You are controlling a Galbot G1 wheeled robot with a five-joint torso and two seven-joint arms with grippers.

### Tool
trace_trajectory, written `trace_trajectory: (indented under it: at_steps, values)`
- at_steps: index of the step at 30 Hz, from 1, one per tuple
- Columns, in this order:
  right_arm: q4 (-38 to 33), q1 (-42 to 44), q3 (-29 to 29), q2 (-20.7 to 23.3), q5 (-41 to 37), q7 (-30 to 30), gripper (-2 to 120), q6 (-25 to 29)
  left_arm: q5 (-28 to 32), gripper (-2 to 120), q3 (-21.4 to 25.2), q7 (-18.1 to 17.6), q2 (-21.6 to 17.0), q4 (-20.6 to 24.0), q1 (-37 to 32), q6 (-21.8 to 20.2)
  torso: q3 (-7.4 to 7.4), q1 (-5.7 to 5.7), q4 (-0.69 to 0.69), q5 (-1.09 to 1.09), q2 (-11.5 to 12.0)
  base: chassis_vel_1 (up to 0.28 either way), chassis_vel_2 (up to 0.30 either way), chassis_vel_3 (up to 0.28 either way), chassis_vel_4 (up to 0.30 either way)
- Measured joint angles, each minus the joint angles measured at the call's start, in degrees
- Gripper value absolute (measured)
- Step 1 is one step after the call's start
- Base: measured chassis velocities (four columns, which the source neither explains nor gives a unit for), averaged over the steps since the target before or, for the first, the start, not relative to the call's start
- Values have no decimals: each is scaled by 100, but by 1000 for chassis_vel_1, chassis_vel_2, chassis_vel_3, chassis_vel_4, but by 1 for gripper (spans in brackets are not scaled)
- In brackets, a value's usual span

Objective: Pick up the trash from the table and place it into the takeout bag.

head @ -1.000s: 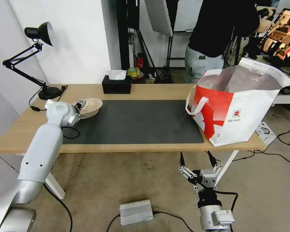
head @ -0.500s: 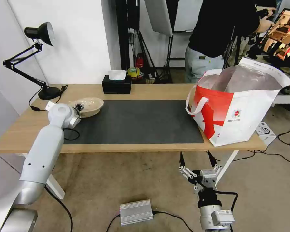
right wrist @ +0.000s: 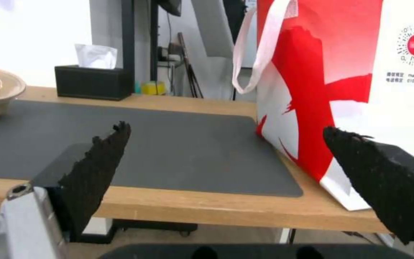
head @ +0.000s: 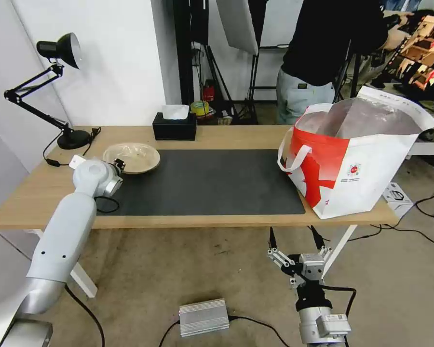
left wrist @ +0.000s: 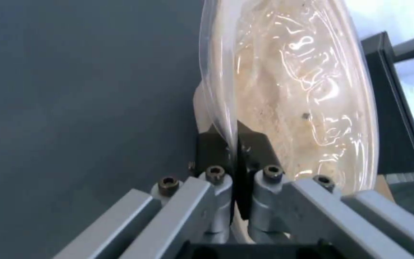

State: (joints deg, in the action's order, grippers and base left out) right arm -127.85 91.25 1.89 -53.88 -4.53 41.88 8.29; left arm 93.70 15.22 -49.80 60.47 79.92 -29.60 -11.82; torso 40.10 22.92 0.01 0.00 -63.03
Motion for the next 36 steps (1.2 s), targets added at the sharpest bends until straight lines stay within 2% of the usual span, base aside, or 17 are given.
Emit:
trace_trajectory:
  at_steps: [6, 18, 25, 36]
  values:
    - [0, 1, 0, 0, 0, 0, 100, 0, -7, 0, -60, 95, -66, 199, -68, 16, 0, 0, -1, -1, 0, 0, 0, 0, 0]
    - [0, 1, 0, 0, 0, 0, 100, 0, 20, 0, -303, 336, -443, 1039, -27, 138, 0, 0, -1, -1, 0, 0, 0, 0, 0]
    - [0, 0, -1, 0, 0, 0, 100, 0, 182, 0, -697, 787, -696, 1471, 437, 236, 0, 0, 0, 0, 0, 0, 0, 0, 0]
    - [0, 0, 0, 0, 0, 0, 100, 0, 360, 0, -1326, 1177, -672, 1716, 1177, 397, 0, 0, -1, 0, 0, 0, 0, 0, 0]
